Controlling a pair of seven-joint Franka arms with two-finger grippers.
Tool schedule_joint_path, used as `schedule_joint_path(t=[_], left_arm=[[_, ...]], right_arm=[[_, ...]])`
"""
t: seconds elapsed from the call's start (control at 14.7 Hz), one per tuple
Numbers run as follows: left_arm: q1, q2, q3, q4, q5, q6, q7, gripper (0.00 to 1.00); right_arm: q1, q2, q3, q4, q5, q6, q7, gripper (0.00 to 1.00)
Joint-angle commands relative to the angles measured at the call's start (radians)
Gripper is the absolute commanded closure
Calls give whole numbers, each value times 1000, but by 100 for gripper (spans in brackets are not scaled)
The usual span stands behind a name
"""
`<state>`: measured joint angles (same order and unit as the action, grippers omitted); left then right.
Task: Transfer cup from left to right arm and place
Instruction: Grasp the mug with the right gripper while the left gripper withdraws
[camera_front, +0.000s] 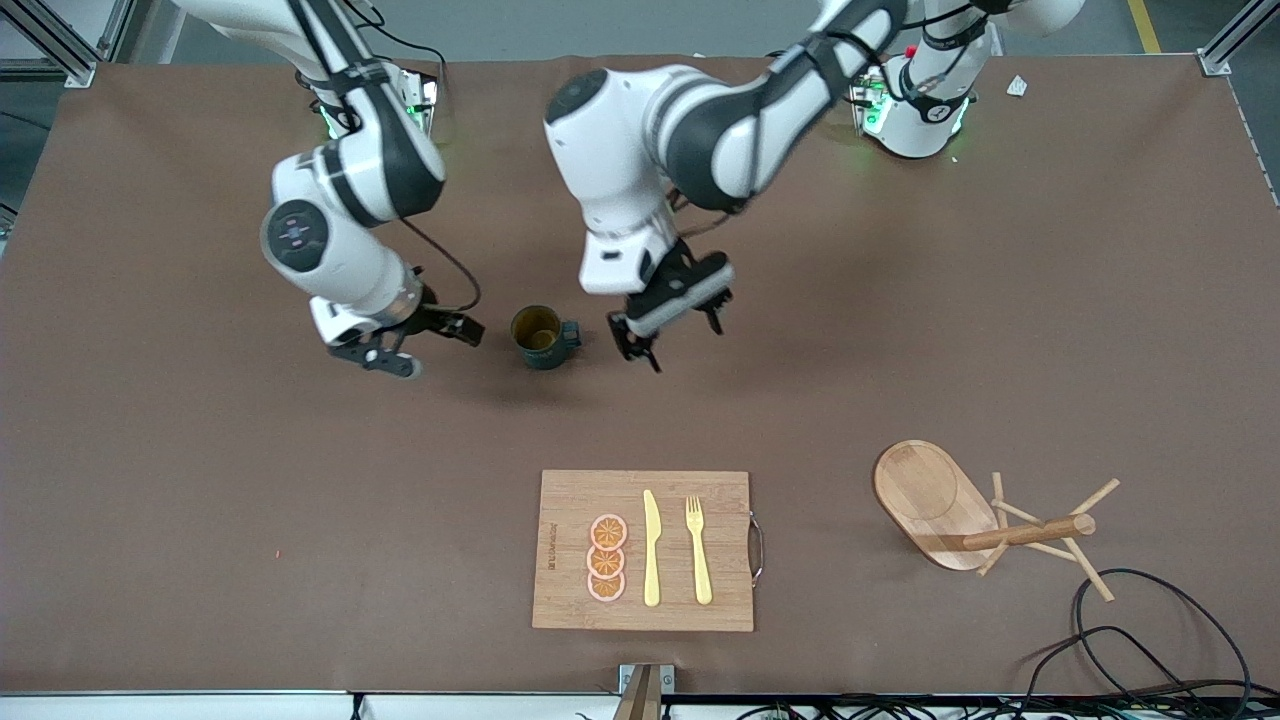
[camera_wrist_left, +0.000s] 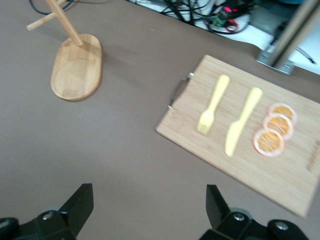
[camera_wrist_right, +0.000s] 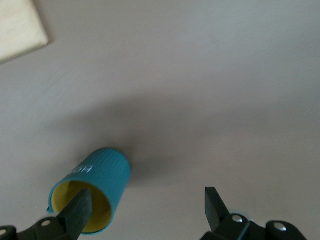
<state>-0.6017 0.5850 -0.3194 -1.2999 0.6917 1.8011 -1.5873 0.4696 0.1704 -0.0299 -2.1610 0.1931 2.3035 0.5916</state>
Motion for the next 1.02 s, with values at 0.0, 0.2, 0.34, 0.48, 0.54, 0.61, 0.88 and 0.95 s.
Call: schedule_joint_path(t=[0.0,0.2,0.34,0.48,0.54,0.61,0.88,0.95], left_arm=[[97,-48,-12,-22,-61,4,111,1],[210,-86,-12,-18,-132,3,226,1],[253,-116,-4,-18,-193,-2,318,1],[321,-142,-12,-18,-230,-8,384,1],[348,-163,-15,-19,-274,-8,432,1],[377,-194,-4,-22,-343,-11,505,1],[500,-290,16,-30,-497,-113,807,1],[534,-315,16,-35,-524,-155,882,0]], right_arm=[[52,-20,-12,-65,19,92,4,0],[87,-2,-12,-66,17,117,4,0],[119,18,-15,-66,2,129,2,0],[130,38,-15,-66,-17,161,2,0],[132,47,-15,-66,-17,169,2,0],[136,57,-15,-66,-18,174,2,0],[136,83,-15,-63,-20,197,4,0],[136,87,-15,-63,-20,197,4,4]])
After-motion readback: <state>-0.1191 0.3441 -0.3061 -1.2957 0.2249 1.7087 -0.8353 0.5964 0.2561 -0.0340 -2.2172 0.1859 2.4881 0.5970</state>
